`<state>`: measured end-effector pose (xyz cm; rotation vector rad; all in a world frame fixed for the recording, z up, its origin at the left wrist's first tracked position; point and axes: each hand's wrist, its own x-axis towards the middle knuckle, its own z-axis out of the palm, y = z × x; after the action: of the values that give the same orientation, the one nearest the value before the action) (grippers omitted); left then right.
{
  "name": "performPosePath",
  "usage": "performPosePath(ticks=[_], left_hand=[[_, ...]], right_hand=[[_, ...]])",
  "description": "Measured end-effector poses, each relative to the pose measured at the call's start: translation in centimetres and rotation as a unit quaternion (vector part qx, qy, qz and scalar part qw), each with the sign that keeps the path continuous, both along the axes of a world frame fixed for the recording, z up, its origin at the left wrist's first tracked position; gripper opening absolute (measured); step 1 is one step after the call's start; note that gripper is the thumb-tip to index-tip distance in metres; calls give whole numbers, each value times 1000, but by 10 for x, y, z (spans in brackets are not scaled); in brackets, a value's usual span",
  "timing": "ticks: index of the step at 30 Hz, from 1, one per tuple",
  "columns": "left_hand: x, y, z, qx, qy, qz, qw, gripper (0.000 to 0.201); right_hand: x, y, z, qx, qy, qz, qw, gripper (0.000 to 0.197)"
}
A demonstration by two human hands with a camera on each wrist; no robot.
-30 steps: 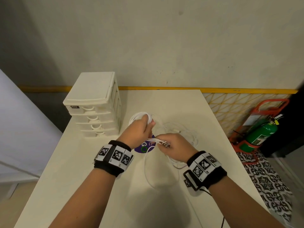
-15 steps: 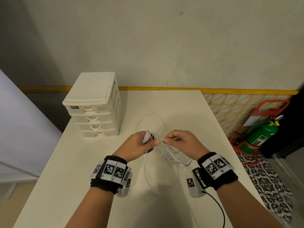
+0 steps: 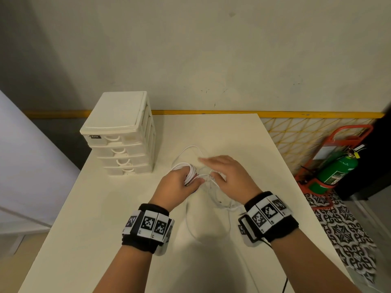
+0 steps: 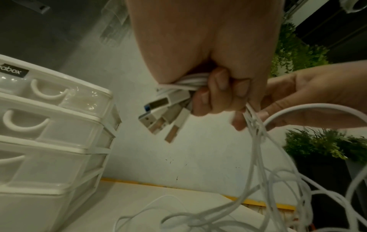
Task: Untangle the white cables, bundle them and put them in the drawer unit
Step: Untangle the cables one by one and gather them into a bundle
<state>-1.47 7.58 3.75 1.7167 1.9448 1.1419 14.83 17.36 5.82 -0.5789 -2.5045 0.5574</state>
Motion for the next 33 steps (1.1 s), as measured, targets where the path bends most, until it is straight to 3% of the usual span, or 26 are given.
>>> performPosePath(ticks=[2,4,8,10,11,14,17,19,22,25,28,30,33], left_hand=[[-1,-1,3,20,13,12,1000,48],[-7,-4,7,31,31,18,999,48],[-24,-5,2,15,17,42,999,44],[-22,-4,0,14,12,46,999,48],[-19,-4,0,15,12,47,999,48],[-16,-6,-2,14,2,49,999,48],[-17,-7,-4,11,-6,52,999,47],[-13,-6,-2,17,-10,45,999,47],[-9,-5,0,30,-14,38,999,45],[-12,-7,1,31,-18,44,998,47],[-25,-12,-2,17,-17,62,998,49],[-36,-16,-6,7,-26,80,996,53],[-37,-18,-8,-9,-45,83,995,47]], right_hand=[[-1,1,2,2,-25,-12,1000,28],[5,6,3,-67,24,-76,995,19],[15,17,7,-227,187,-245,924,6],[14,20,1,-290,168,-292,896,6],[15,21,-3,-308,134,-301,892,17],[19,20,-4,-264,6,-236,935,56],[20,14,8,-170,27,-116,978,70],[16,13,14,-136,20,-59,989,65],[9,14,11,-57,-60,-12,997,33],[8,16,8,-20,-144,-63,987,16],[18,24,3,-49,-26,-176,983,12],[30,33,-2,-124,74,-290,946,16],[40,37,-14,-199,63,-368,906,17]])
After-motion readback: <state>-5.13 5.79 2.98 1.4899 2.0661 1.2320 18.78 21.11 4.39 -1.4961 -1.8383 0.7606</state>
